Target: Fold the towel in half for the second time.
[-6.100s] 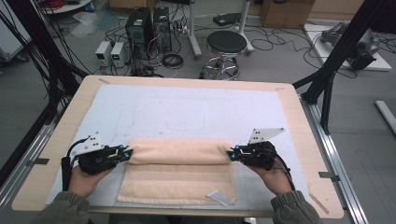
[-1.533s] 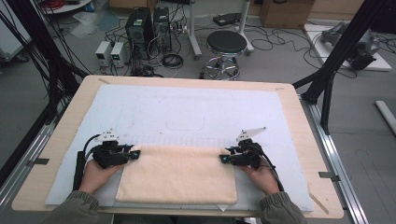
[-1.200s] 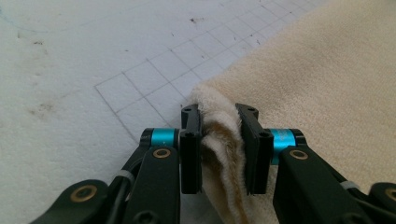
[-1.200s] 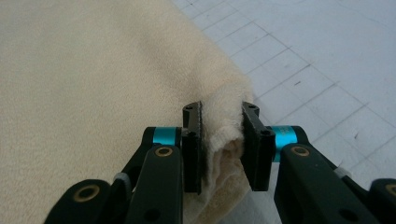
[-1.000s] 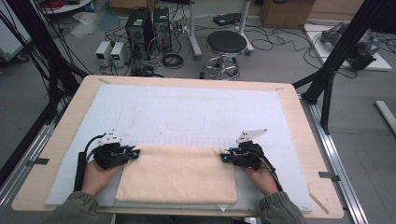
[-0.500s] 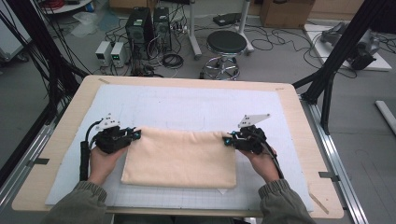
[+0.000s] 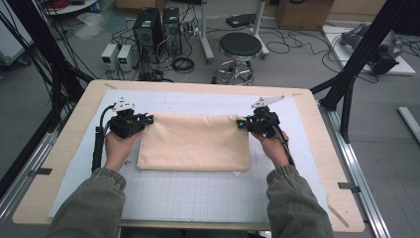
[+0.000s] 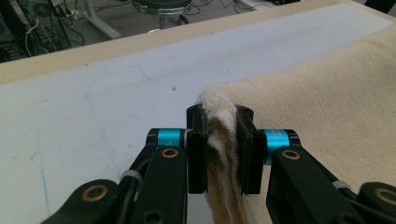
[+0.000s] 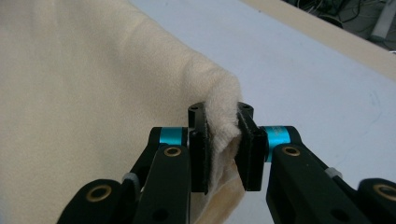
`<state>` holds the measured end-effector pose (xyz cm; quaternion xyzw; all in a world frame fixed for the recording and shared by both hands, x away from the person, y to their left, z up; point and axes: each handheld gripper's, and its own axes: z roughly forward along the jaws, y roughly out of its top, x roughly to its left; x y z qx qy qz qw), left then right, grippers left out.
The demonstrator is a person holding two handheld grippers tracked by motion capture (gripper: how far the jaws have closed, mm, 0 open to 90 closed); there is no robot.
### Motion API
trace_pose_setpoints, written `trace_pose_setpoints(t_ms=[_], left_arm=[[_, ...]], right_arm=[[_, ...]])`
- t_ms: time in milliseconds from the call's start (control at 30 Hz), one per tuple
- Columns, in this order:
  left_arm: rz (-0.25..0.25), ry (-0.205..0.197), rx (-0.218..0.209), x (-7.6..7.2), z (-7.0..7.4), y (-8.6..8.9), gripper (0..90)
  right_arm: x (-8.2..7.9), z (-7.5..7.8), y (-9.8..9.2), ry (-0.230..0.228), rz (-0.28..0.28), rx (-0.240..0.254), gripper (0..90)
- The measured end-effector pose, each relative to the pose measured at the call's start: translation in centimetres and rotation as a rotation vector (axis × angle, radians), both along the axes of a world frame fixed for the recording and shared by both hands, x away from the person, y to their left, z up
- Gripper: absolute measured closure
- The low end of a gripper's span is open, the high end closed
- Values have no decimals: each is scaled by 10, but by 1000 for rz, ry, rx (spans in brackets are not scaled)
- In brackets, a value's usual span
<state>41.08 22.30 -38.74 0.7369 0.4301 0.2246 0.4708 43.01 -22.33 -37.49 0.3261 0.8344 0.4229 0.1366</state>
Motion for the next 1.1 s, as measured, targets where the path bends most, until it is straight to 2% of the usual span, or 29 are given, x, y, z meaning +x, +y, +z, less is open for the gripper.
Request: trace_pose_setpoints(t_ms=[133, 200, 233, 300, 367, 433, 500, 567, 633, 700, 733, 833, 967, 1100], left_arm=[[0, 1, 18, 10, 6, -1, 767], [4, -31, -6, 14, 5, -1, 761], [20, -28, 1, 15, 2, -2, 741], [42, 0, 47, 18, -4, -4, 650], [22, 38, 53, 19, -9, -2, 586], [19, 52, 52, 19, -9, 1, 552], [27, 54, 35, 17, -7, 5, 515], [19, 46, 23, 14, -4, 7, 508], [6, 41, 17, 11, -1, 7, 498], [-3, 29, 4, 8, 2, 7, 489], [-12, 24, -2, 6, 4, 7, 483], [-17, -37, -24, -3, 4, 7, 478], [-24, -37, -47, -11, -3, 11, 438], [-31, -25, -41, -16, -8, 15, 396]], right_arm=[[8, 5, 3, -3, -19, -11, 776], [11, 6, 3, -14, -35, -16, 772], [13, 5, 2, -15, -48, -13, 747], [16, 0, 2, -28, -79, -12, 622], [18, -4, 0, -7, -94, -3, 536], [18, -7, -2, 20, -100, 16, 479], [18, -10, -5, 38, -115, 37, 437], [17, -12, -6, 60, -111, 68, 408], [15, -13, -4, 64, -100, 81, 376], [13, -13, -3, 89, -99, 99, 326], [11, -13, -3, 86, -92, 112, 311], [6, -11, -1, 77, -79, 123, 277], [-1, -7, 2, 66, -64, 143, 221], [-7, -5, 8, 43, -46, 141, 190]])
